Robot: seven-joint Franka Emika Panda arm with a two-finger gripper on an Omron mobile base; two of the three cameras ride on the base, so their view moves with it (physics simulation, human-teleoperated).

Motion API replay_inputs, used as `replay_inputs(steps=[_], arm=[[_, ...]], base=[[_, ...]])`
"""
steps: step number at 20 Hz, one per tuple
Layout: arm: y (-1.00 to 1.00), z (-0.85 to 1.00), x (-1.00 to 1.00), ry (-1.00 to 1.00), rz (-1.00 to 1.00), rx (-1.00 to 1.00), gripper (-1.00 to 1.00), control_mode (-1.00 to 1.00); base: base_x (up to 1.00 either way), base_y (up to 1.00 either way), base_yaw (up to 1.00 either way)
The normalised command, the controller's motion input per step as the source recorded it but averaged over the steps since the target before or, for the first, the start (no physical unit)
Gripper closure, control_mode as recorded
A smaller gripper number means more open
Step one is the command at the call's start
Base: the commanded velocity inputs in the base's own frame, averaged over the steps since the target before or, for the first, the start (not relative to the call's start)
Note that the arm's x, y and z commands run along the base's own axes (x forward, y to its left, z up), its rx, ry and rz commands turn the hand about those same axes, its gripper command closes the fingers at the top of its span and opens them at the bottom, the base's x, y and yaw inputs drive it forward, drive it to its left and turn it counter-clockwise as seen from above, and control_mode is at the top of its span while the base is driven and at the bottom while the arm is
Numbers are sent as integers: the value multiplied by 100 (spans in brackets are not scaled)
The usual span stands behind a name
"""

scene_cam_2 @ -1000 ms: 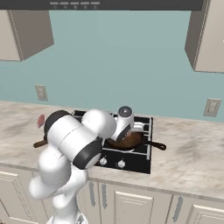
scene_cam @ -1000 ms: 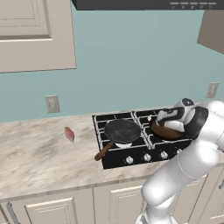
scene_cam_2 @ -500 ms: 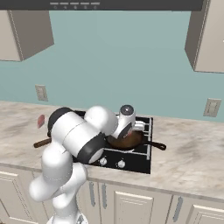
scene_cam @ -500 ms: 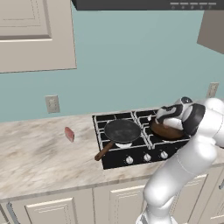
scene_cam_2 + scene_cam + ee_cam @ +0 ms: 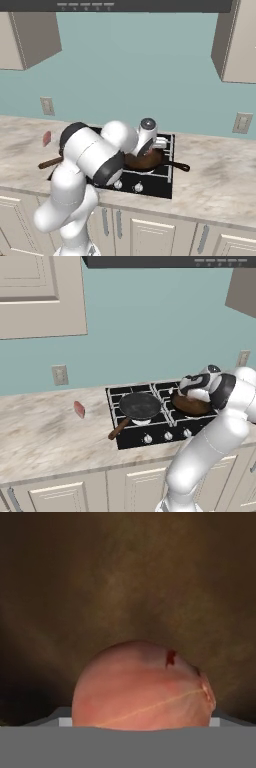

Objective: Place both pans onto different burners. Then place the onion and the steak on different pans.

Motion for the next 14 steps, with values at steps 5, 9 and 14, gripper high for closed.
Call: replay_inputs(steps=[5,9,14], arm=[[0,-8,-11,0,0,0,-100,-100],[0,3,-10,1,-1,0,-100,-100],[0,27,-19,5,0,0,-100,-100]], base=[[0,0,0],[0,0,0],[0,0,0]])
